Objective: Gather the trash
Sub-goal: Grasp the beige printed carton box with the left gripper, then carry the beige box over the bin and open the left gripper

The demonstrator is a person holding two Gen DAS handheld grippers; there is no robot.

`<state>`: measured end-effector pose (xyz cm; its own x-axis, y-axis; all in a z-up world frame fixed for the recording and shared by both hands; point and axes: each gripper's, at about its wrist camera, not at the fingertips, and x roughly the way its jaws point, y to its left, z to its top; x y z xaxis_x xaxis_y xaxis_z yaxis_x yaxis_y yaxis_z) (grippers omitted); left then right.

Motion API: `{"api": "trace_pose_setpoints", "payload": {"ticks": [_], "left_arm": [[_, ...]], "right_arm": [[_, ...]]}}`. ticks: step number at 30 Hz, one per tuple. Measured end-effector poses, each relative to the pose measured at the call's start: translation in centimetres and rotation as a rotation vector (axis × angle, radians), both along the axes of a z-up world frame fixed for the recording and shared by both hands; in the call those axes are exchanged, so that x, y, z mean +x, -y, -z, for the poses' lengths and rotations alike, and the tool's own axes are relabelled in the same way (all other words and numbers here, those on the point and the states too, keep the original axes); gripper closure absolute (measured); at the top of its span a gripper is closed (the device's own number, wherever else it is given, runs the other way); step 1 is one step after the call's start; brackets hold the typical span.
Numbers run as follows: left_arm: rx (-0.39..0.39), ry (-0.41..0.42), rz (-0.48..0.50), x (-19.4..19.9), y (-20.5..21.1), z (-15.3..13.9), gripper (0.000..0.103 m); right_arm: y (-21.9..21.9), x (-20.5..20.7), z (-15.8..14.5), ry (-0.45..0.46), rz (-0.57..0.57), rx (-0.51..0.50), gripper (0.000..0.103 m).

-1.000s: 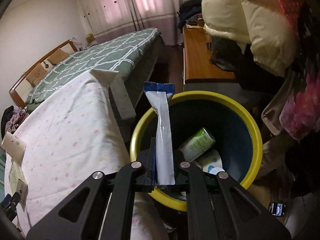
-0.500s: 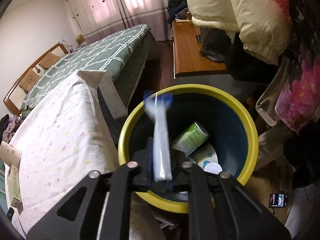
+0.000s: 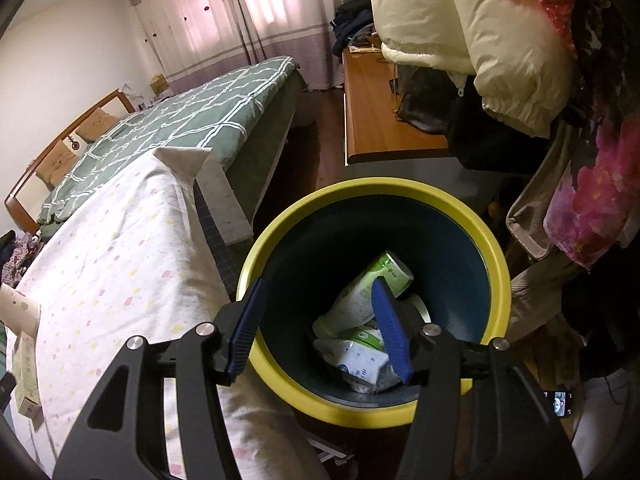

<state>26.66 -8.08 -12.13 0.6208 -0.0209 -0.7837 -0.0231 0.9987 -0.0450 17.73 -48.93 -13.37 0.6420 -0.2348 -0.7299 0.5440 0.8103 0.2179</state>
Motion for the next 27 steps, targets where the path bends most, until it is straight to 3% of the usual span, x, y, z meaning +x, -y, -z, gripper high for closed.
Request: {"api": "trace_pose_setpoints", "payload": {"ticks": [5,11,14,23,27], "left_arm": [[0.032,-0.064,-0.05,2.8,-0.1,1.6,0.005],[-0.022,-0.117,-0.053,4.9,-1.2,3.0,0.008],[-0.008,-0.106,-0.041,5.0,-1.1,2.8,0.023],[-0.021,-0.081,0.03,2.9,0.1,2.0,0.029],[-0.023,-0.044,0.123,0.7,3.1,0.4,0.03]], "right_arm": [[0.0,0.0,-0.1,0.008,-0.006,0.007,0.05],[0.0,0.2,0.1,0.007,-0.018,0.022,0.05],[0.0,0.1,0.0,0.015,-0.019,0.023,0.05],[-0.1,-1.2,-0.5,0.048,-0.02,0.008,0.05],[0.5,-2.4,-1.2,0.066,-0.01,0.004,0.05]]}}
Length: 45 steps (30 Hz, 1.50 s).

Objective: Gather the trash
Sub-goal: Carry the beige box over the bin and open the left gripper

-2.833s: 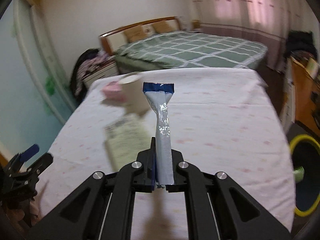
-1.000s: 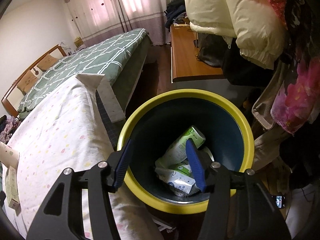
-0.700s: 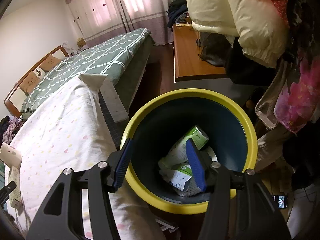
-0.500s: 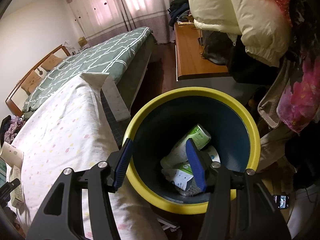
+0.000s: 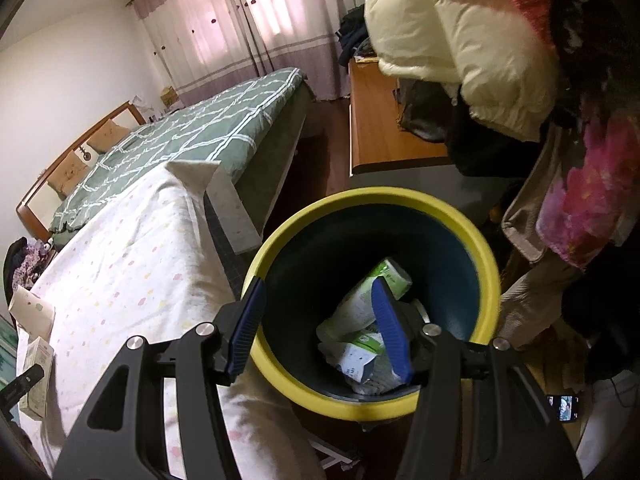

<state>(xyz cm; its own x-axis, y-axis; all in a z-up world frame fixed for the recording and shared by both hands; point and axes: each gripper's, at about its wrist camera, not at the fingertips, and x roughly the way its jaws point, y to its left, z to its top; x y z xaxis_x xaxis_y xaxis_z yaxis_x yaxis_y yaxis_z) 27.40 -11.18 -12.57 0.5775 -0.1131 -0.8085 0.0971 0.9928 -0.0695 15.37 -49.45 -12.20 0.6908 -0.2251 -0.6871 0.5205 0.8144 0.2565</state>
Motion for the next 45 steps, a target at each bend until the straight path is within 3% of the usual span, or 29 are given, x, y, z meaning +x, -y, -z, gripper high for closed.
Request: {"api": "trace_pose_setpoints", "payload": {"ticks": [7,17,29,31,32,36,45], "left_arm": [[-0.025,0.058,0.203,-1.7,8.4,-2.7,0.03],[-0.024,0.082,0.451,-2.4,22.6,-4.2,0.03],[-0.022,0.014,0.634,-2.1,35.8,-0.6,0.029],[-0.013,0.026,0.644,-2.0,37.0,-0.1,0.021],[-0.002,0.043,0.638,-2.0,37.3,-0.2,0.014],[-0.031,0.083,0.615,-2.4,35.6,-1.4,0.011],[-0.076,0.206,0.427,-3.1,21.7,-4.6,0.006]], "right_arm": [[1.9,-2.8,-1.3,0.033,0.035,-0.024,0.05],[4.6,-6.3,-1.7,0.044,0.058,-0.036,0.05],[6.9,-8.3,-2.3,0.051,0.106,-0.053,0.047],[7.1,-8.3,-2.3,0.047,0.115,-0.056,0.047],[7.1,-8.4,-2.3,0.046,0.115,-0.055,0.047],[6.9,-8.3,-2.3,0.046,0.105,-0.058,0.047],[3.3,-5.8,-1.8,0.028,0.012,-0.056,0.047]]}}
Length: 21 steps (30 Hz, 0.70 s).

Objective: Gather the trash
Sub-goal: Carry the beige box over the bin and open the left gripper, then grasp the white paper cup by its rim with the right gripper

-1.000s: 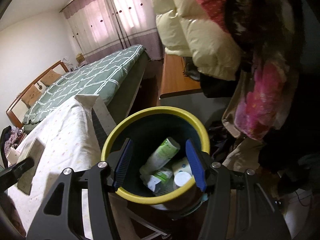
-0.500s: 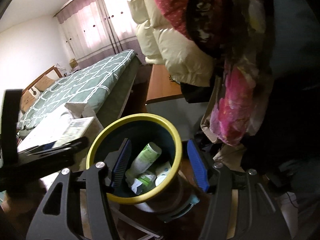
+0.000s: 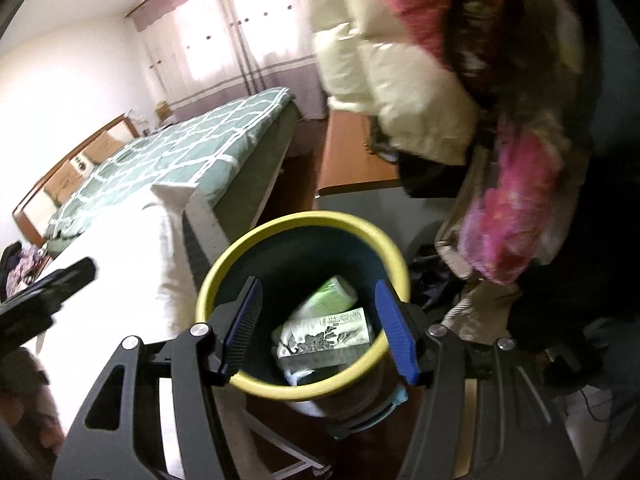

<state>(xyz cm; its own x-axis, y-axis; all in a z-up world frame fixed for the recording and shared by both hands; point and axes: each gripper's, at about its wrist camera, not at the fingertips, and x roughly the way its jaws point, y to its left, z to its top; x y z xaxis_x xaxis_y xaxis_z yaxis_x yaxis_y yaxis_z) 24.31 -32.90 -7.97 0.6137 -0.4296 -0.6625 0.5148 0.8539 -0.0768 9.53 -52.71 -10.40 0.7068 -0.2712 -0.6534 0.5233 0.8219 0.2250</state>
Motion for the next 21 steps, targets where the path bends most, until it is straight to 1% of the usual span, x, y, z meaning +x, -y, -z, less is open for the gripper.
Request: {"api": "trace_pose_setpoints", "payload": {"ticks": [3,6,7,8,10,13,16,18,21], "left_arm": [[-0.025,0.017,-0.076,-0.3,-5.2,-0.5,0.006],[-0.048,0.025,-0.168,-0.4,-11.1,-0.9,0.006],[-0.057,0.033,-0.215,-0.4,-13.8,-1.0,0.006],[-0.058,0.04,-0.241,-0.5,-15.3,-1.1,0.006],[-0.048,0.062,-0.306,-0.7,-19.0,-1.1,0.006],[-0.002,0.095,-0.418,-0.7,-24.3,-0.7,0.005],[0.023,0.094,-0.541,-0.6,-30.6,0.3,0.005],[0.026,0.089,-0.601,-0.6,-34.1,0.8,0.005],[0.028,0.083,-0.668,-0.8,-38.0,1.5,0.005]], "right_arm": [[-2.0,1.4,-0.1,-0.009,-0.042,-0.007,0.047],[-4.3,2.8,-0.6,-0.013,-0.091,-0.019,0.046],[-4.9,3.4,-0.8,-0.011,-0.108,-0.02,0.046],[-5.8,4.0,-1.0,-0.009,-0.13,-0.022,0.046],[-8.1,5.3,-1.7,-0.005,-0.177,-0.041,0.046],[-11.2,7.2,-2.4,0.003,-0.265,-0.042,0.046],[-15.9,9.6,-3.5,0.008,-0.374,-0.073,0.046],[-18.7,10.7,-4.1,0.018,-0.432,-0.087,0.046],[-23.0,12.4,-5.1,0.035,-0.521,-0.104,0.045]]}}
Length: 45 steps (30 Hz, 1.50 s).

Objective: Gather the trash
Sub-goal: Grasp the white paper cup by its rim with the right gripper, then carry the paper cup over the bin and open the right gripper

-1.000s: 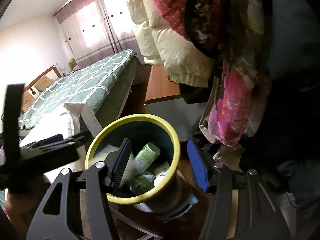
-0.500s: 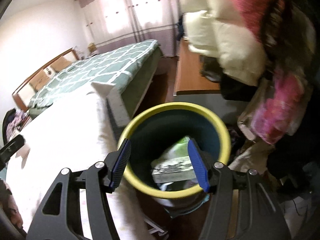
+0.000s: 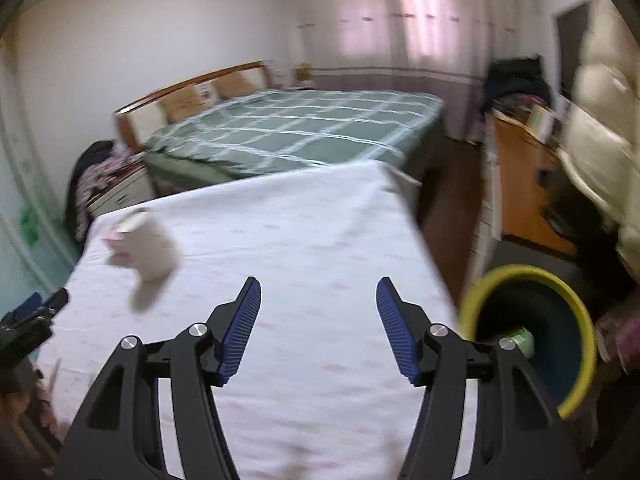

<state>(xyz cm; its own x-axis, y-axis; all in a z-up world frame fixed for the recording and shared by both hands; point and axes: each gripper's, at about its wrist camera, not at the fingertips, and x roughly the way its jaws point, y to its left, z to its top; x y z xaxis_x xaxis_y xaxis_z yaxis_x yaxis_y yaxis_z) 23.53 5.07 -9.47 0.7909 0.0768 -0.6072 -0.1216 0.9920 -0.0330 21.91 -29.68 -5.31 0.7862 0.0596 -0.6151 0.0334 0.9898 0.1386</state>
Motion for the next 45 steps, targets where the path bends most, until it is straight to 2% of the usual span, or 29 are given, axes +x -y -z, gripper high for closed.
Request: {"api": "trace_pose_setpoints", "payload": {"ticks": [6,10,17,20,23,25,29,34,41,43,45], "left_arm": [[-0.032,-0.015,-0.086,-0.5,-5.2,0.9,0.005],[-0.069,-0.021,-0.092,-0.5,-5.5,1.2,0.005],[-0.112,-0.048,-0.058,-0.6,-4.2,1.3,0.005],[-0.123,-0.051,-0.052,-0.6,-4.0,1.3,0.005],[-0.145,-0.063,-0.042,-0.5,-4.0,1.5,0.005],[-0.157,-0.068,-0.04,-0.3,-4.1,1.6,0.005],[-0.171,-0.069,-0.036,-0.4,-4.0,1.7,0.005],[-0.167,-0.073,-0.031,-0.3,-3.8,1.8,0.005],[-0.166,-0.077,-0.03,-0.3,-3.7,1.9,0.005],[-0.164,-0.078,-0.026,-0.3,-3.5,2.0,0.005],[-0.156,-0.078,-0.022,-0.4,-3.3,2.0,0.005]], "right_arm": [[-8.1,3.8,-1.2,0.006,-0.197,0.001,0.04],[-13.1,6.2,-1.1,0.01,-0.308,-0.031,0.034],[-18.3,11.2,0.8,-0.012,-0.376,-0.084,0.031],[-19.5,13.3,1.9,-0.035,-0.361,-0.101,0.031],[-19.6,14.8,2.8,-0.074,-0.34,-0.079,0.031],[-19.6,15.4,3.3,-0.094,-0.324,-0.086,0.045],[-19.3,15.4,3.6,-0.1,-0.307,-0.071,0.047],[-18.0,14.0,2.5,-0.07,-0.284,-0.05,0.047],[-12.0,10.0,0.3,-0.022,-0.17,-0.002,0.047],[-9.4,8.6,-0.1,-0.009,-0.109,0.015,0.047],[-6.4,7.1,-0.3,0.014,-0.01,-0.016,0.046]]}}
